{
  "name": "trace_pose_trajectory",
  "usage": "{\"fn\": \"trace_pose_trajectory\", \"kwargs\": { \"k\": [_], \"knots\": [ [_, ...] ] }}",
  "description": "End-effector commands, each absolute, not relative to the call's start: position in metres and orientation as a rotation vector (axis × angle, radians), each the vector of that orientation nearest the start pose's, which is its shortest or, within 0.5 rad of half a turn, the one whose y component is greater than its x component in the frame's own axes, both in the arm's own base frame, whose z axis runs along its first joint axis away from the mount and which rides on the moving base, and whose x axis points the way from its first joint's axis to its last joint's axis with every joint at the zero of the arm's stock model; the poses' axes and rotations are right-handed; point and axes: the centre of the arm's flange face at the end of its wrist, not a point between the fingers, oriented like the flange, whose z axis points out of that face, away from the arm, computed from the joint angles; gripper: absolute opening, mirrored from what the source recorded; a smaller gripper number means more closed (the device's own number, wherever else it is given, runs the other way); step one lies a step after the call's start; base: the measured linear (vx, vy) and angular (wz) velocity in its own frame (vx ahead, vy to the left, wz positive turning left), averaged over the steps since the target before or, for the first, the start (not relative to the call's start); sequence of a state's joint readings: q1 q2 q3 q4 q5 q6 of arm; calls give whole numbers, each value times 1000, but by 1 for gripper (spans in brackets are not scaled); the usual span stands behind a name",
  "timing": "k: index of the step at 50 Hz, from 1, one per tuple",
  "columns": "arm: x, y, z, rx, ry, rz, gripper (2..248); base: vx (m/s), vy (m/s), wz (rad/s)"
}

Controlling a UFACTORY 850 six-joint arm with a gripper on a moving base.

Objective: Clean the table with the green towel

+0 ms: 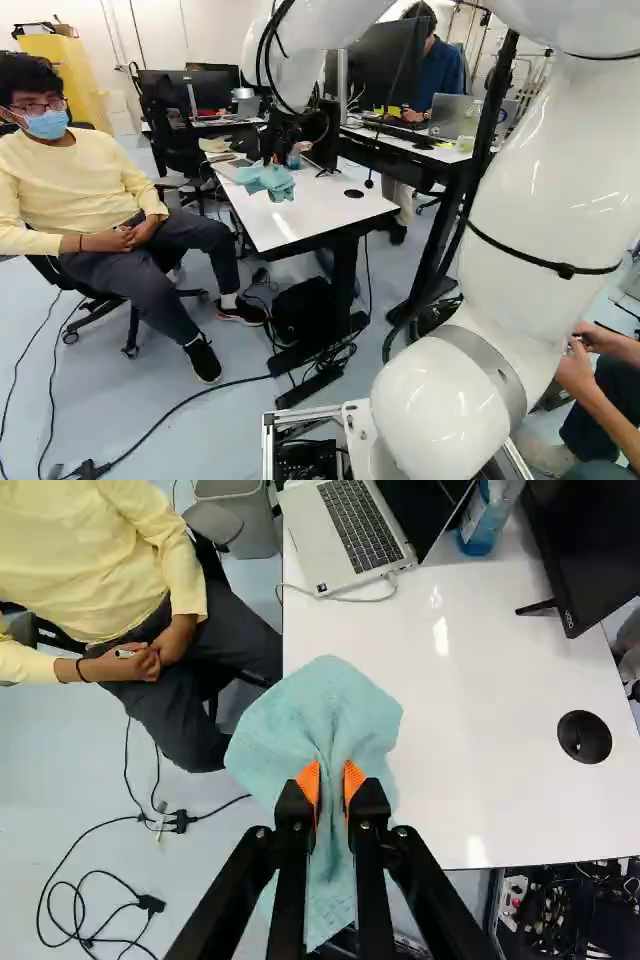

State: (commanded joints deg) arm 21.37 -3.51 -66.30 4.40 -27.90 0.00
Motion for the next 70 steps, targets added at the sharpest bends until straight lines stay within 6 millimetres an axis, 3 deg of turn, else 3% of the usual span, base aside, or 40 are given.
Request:
{"fn": "trace_pose_trajectory", "kwargs": {
  "k": [70],
  "knots": [
    [485, 193, 618, -2813, -449, -864, 51, 0, 0, 0]
  ]
}}
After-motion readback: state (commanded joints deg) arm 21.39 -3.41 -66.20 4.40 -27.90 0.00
